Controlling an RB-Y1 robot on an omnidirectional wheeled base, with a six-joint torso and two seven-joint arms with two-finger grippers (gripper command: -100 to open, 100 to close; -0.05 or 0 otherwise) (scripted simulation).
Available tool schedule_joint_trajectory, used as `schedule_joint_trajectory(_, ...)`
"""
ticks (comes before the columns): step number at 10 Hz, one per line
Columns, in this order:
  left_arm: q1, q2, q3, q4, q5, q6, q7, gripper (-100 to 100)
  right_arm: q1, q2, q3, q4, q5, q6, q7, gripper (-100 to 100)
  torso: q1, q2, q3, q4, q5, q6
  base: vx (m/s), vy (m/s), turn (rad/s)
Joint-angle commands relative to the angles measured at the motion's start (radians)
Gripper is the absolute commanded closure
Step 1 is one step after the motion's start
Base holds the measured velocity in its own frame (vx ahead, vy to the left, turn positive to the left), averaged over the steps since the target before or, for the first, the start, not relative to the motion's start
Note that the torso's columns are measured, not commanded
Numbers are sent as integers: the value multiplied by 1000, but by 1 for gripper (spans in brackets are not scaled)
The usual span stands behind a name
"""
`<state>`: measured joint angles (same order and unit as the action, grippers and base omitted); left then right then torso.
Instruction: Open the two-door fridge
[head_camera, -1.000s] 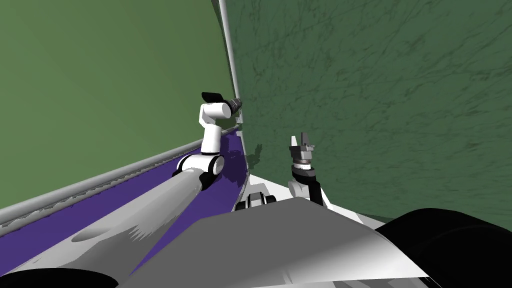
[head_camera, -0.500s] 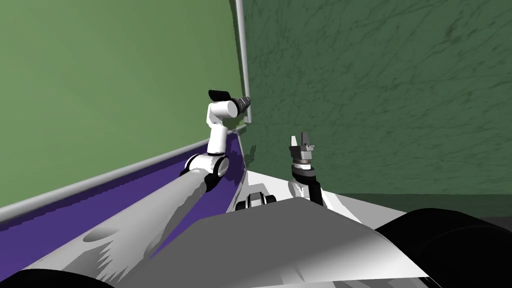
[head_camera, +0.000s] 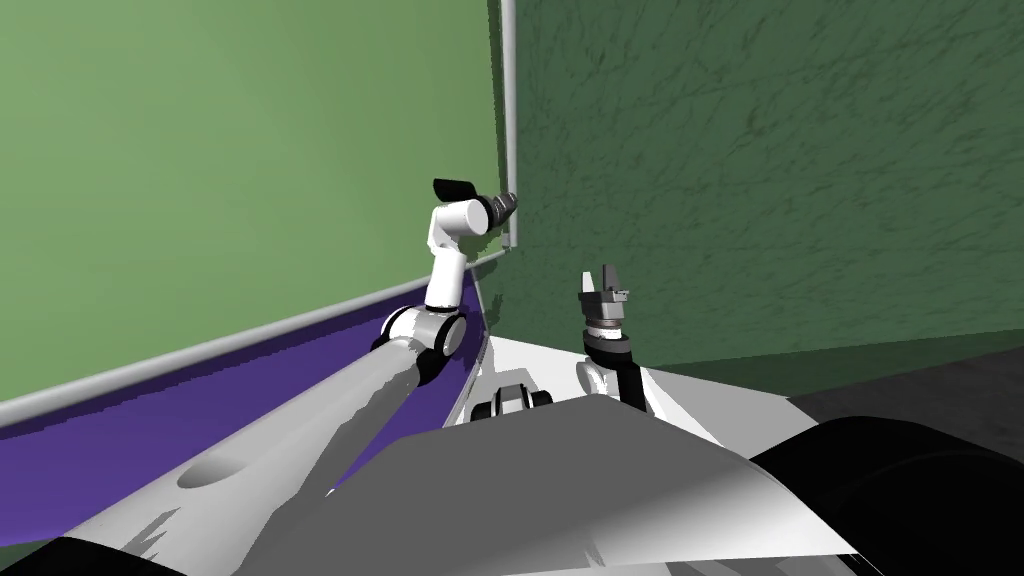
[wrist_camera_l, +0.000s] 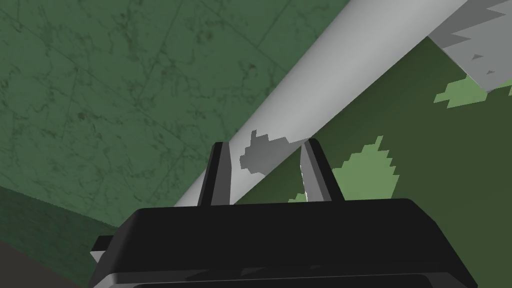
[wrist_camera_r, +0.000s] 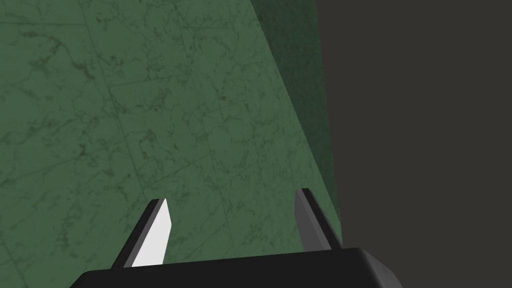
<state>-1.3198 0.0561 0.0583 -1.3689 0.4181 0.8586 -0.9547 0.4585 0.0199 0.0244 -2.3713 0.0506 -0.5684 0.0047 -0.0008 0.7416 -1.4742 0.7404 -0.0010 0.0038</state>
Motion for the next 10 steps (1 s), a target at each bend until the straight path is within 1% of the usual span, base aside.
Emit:
schedule_joint_trajectory(1, 9, -24, -18, -38, 32, 16, -4, 100, 0, 0, 0, 0, 0, 0, 0, 0, 0, 1, 1, 0, 1, -2, -165, 50, -96)
schedule_joint_trajectory(3, 8, -46, -33, -59, 63, 24, -9, 100, 0, 0, 0, 0, 0, 0, 0, 0, 5, 1, 2, -1, 3, -4, -205, 26, -122)
schedule_joint_trajectory(8, 5, -103, -73, -109, 139, 47, -21, 100, 0, 0, 0, 0, 0, 0, 0, 0, 2, 1, 2, 0, 2, -3, -221, 22, -112)
schedule_joint_trajectory(9, 15, -98, -70, -111, 123, 46, -16, 100, 0, 0, 0, 0, 0, 0, 0, 0, 2, 0, 1, 0, 2, -3, -90, 13, -41)
schedule_joint_trajectory(10, 21, -101, -90, -135, 168, 56, -15, 100, 0, 0, 0, 0, 0, 0, 0, 0, 3, -5, -2, 0, 3, -5, -159, 51, -168)
